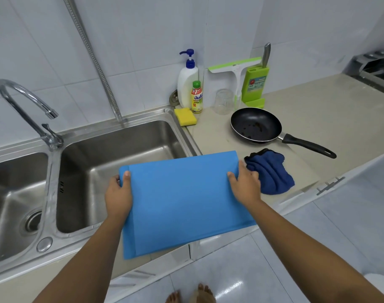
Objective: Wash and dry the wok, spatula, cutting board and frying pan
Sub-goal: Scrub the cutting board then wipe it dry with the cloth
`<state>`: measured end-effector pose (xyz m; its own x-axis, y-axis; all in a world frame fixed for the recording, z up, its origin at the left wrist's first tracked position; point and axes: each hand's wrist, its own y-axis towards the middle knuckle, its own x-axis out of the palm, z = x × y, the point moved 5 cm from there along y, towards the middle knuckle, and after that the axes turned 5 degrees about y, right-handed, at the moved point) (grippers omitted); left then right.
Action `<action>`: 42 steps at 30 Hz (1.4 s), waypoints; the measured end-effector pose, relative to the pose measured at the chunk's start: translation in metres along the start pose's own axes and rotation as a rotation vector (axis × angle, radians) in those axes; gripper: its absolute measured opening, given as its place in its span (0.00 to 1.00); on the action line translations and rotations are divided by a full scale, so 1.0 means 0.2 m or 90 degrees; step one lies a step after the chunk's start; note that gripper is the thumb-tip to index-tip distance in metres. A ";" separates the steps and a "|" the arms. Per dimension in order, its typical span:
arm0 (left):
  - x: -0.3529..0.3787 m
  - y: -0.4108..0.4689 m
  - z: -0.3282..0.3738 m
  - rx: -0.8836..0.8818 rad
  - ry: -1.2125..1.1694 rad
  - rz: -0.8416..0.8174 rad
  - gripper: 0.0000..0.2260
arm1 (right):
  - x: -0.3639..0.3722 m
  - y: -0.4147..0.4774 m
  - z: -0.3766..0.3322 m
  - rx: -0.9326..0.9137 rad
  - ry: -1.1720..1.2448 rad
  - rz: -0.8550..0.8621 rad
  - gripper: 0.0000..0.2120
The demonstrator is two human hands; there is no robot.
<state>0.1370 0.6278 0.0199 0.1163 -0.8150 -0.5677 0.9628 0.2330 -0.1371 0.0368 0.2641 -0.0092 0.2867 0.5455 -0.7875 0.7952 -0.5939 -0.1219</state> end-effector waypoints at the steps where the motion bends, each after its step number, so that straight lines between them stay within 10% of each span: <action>1: 0.00 0.00 0.00 0.002 -0.002 -0.005 0.18 | 0.03 0.00 0.00 0.067 0.066 -0.032 0.33; 16: 0.13 0.10 0.82 0.244 -0.072 -0.110 0.19 | -0.53 -0.09 0.01 0.130 0.421 0.239 0.17; 42: 2.15 -0.60 2.33 0.325 -0.190 -0.220 0.17 | -2.23 0.98 1.35 0.128 0.377 0.397 0.16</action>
<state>0.1858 0.0026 0.1710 -0.2272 -0.9261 -0.3012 0.9427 -0.2868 0.1706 -0.0789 -0.2558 0.1550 0.9108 0.2714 -0.3110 0.3090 -0.9479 0.0777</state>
